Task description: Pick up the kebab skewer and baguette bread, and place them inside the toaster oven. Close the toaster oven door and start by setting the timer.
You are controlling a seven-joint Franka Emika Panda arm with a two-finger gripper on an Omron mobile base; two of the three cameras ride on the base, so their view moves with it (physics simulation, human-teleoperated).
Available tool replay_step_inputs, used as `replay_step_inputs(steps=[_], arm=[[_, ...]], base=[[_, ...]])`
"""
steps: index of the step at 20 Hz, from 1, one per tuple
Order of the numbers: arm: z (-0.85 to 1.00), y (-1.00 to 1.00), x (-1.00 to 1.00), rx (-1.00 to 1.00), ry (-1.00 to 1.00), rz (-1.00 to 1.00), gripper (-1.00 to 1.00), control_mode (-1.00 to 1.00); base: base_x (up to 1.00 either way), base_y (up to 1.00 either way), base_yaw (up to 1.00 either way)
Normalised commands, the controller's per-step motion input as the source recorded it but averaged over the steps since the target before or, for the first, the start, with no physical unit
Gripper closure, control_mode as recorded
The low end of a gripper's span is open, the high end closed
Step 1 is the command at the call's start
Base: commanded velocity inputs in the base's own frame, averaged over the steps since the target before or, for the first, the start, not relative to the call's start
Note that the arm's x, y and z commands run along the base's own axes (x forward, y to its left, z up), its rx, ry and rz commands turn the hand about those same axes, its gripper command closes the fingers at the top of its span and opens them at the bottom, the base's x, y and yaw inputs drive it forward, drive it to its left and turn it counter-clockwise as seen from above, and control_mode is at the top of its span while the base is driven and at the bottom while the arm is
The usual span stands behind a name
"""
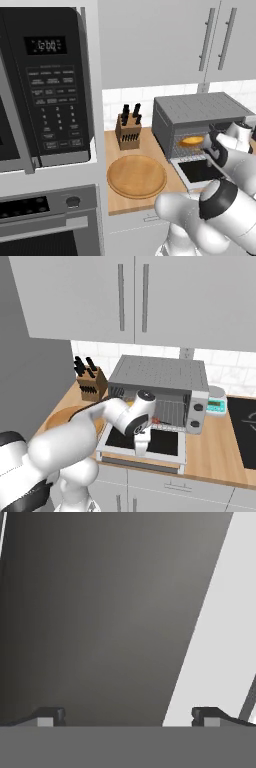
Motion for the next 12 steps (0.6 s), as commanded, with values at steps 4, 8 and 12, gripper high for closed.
replay_step_inputs(steps=[4, 8, 12], arm=[[-0.02, 0.06, 0.63, 0.01, -0.09, 0.0, -1.0, -1.0], [0.0, 0.07, 0.8, 0.0, -0.05, 0.0, -1.0, -1.0], [0.0, 0.11, 0.67, 0.0, -0.02, 0.0, -1.0, -1.0]], base=[[0.0, 0.0, 0.0], [0.0, 0.0, 0.0], [0.0, 0.0, 0.0]])
